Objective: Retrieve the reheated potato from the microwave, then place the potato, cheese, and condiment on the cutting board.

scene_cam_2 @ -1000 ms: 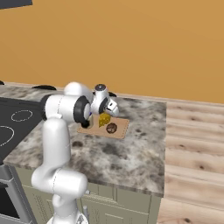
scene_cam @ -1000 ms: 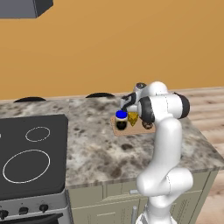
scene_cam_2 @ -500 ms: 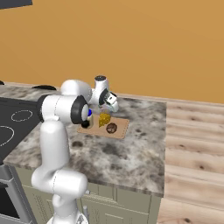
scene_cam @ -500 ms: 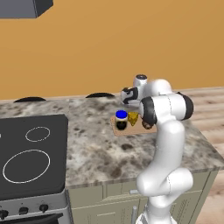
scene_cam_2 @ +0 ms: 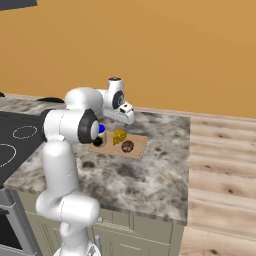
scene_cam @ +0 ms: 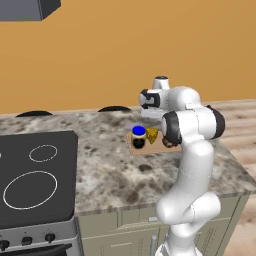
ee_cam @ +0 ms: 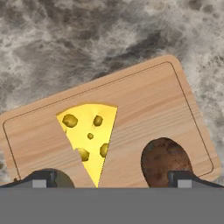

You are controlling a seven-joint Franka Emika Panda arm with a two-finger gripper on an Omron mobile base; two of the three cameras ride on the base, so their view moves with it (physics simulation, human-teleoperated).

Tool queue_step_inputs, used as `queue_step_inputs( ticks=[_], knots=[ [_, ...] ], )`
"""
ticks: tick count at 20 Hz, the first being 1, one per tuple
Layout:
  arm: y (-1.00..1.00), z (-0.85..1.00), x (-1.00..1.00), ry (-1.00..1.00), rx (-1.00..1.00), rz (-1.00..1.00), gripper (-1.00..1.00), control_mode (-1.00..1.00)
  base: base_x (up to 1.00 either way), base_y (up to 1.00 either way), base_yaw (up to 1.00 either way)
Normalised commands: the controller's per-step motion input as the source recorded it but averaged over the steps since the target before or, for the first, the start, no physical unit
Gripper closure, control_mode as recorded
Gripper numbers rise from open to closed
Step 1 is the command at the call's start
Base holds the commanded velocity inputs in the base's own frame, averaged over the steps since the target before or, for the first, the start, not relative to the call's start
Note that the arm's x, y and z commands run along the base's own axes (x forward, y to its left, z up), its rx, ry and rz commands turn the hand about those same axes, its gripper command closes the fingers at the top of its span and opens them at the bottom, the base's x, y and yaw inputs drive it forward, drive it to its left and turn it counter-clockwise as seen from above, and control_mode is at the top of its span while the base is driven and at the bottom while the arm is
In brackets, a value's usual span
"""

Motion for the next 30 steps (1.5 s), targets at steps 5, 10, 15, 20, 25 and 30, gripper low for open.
queue_step_inputs(
  ticks=[5,10,15,20,25,30],
  knots=[
    [0.0,0.12,-0.57,0.18,0.0,0.0,-1.0,-1.0,0.0,0.0,0.0],
    [0.01,0.03,-0.7,0.02,0.03,0.0,-1.0,-1.0,0.0,0.0,0.0],
    [0.08,0.08,-0.68,-0.05,0.06,0.0,-1.0,-1.0,0.0,0.0,0.0],
    [0.1,0.18,-0.67,-0.07,0.01,0.02,-1.0,-1.0,0.0,0.0,0.0],
    [0.08,0.2,-0.65,0.0,0.0,0.0,-1.0,-1.0,0.0,0.0,0.0],
    [0.08,0.09,-0.69,0.0,0.0,0.0,-1.0,-1.0,0.0,0.0,0.0]
  ],
)
